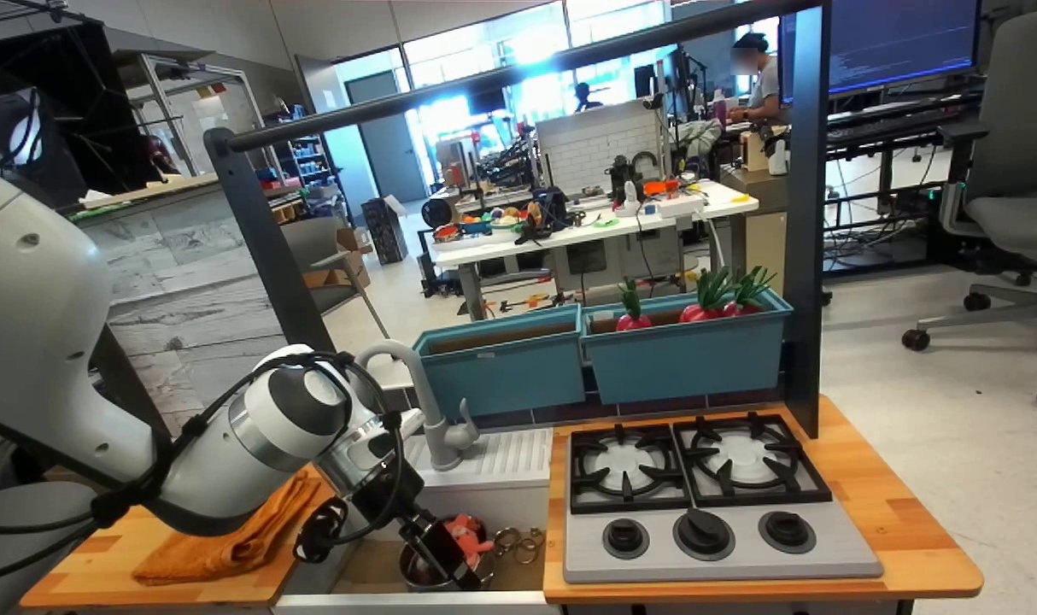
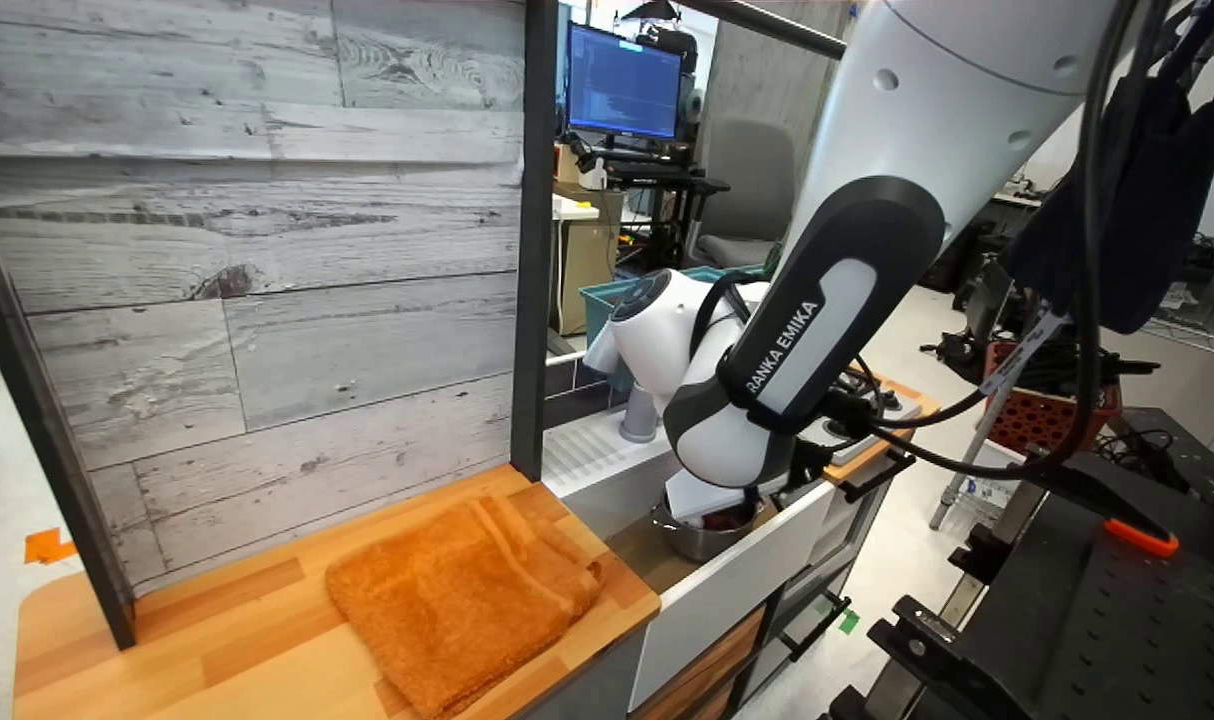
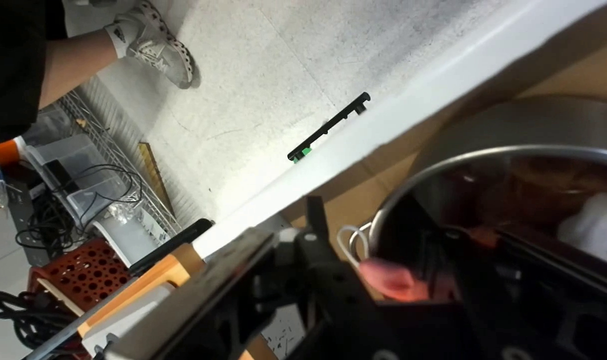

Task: Use the towel to wipe the left side of the countertop, remove two plush toys from the silver pot and put them on the stove, place one plush toy from the pot on the left side of the countertop

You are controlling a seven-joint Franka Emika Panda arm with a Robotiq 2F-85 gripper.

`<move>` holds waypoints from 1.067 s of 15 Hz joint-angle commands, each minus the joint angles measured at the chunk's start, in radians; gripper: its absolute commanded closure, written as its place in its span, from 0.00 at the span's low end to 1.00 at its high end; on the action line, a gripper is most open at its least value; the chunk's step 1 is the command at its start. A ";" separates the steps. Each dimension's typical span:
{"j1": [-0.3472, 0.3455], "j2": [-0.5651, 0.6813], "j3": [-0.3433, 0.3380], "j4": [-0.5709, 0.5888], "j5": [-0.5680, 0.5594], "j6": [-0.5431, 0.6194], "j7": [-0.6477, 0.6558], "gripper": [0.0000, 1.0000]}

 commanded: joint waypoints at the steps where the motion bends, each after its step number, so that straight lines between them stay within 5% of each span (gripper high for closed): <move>1: -0.009 0.002 0.010 0.008 -0.014 -0.008 0.007 0.52; 5: -0.009 0.002 0.010 0.009 -0.014 -0.009 0.007 0.50; 6: -0.012 -0.013 0.016 -0.007 -0.013 -0.001 -0.005 0.25; 10: -0.024 -0.083 0.035 -0.073 -0.006 0.048 -0.046 0.03; 13: -0.028 -0.117 0.037 -0.098 0.002 0.082 -0.047 0.00; 16: -0.057 -0.087 0.053 0.000 0.027 0.029 -0.048 0.00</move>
